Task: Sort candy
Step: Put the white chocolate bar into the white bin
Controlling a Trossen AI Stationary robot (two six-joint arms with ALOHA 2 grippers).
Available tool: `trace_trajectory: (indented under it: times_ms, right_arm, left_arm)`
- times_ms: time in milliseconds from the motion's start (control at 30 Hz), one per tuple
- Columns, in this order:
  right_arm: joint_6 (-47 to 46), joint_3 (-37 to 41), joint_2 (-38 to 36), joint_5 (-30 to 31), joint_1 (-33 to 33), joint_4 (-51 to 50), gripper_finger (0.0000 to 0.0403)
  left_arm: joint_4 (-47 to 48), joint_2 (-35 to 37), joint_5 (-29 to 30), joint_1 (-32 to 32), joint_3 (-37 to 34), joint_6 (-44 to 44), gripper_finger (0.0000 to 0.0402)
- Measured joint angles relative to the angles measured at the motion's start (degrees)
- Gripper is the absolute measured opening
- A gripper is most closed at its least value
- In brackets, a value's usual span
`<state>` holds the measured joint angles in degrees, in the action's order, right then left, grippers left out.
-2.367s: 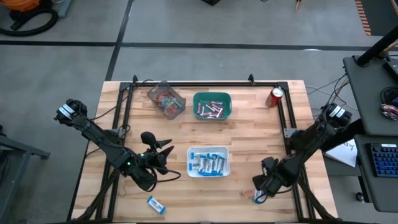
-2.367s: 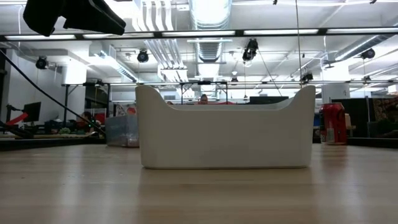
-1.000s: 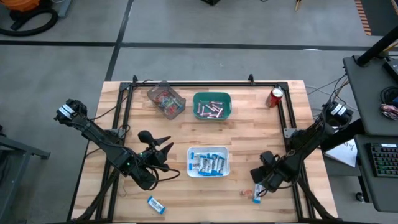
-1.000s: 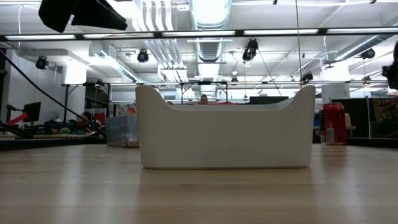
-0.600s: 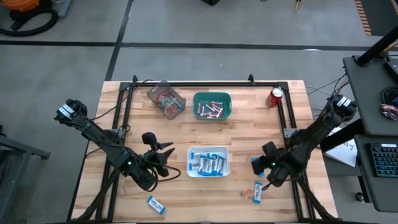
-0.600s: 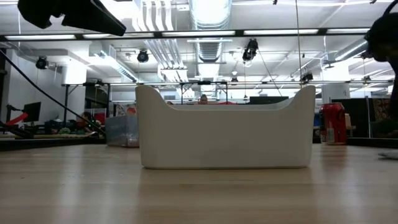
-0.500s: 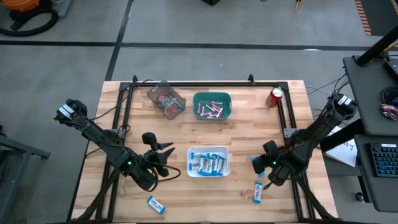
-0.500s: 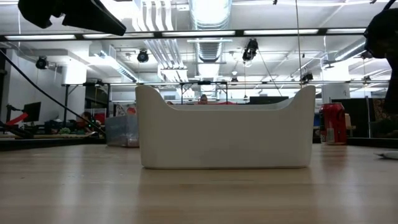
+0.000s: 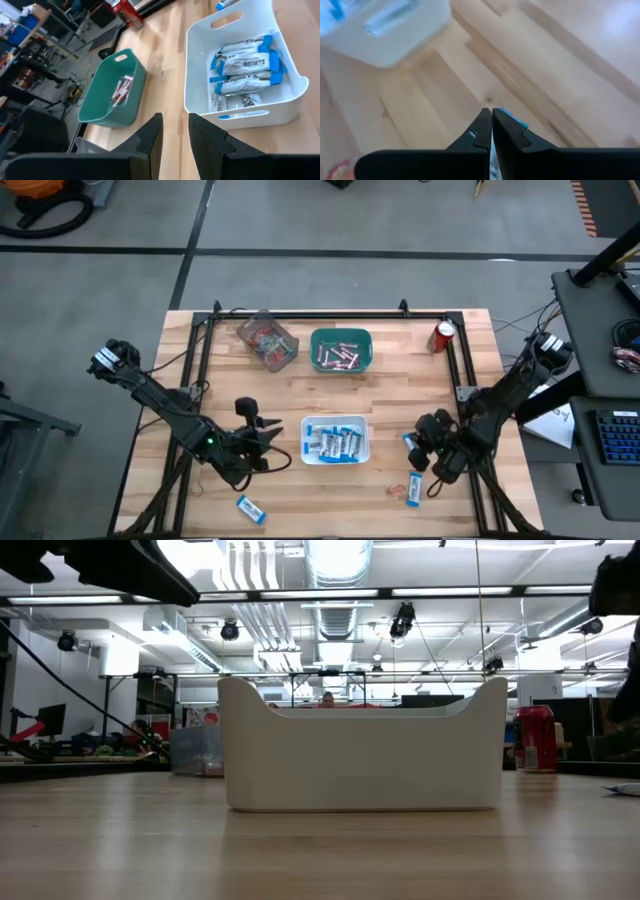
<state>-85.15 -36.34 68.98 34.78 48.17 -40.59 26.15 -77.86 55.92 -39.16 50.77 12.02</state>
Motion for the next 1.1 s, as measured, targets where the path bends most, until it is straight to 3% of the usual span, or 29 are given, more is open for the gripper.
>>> trace_trajectory:
  times_ms: [100, 233, 533, 800, 1100]
  right_arm:
    - [0.2, 1.4, 2.0, 5.5, 3.2, 3.3, 0.0009]
    - [-2.6, 2.8, 6.8, 7.6, 8.3, 6.7, 0.0009]
    - [-10.8, 0.2, 14.9, 0.9, 10.8, 6.4, 0.0017]
    - [-12.0, 0.1, 13.2, 1.5, 10.8, 6.3, 0.0098]
    - [-20.0, 0.1, 18.1, 2.3, 10.8, 1.7, 0.0184]
  left_arm:
    - [-4.1, 0.4, -1.6, 0.0, -2.0, -1.5, 0.0077]
    - [-13.0, 2.3, -3.6, 0.1, -6.9, -3.7, 0.0077]
    - [-32.1, 7.9, -4.0, 0.4, -14.7, -11.7, 0.0077]
    - [-43.0, 8.6, -4.0, 1.8, -15.8, -22.3, 0.0077]
    - [-44.0, 8.6, -4.0, 3.2, -15.8, -23.5, 0.0077]
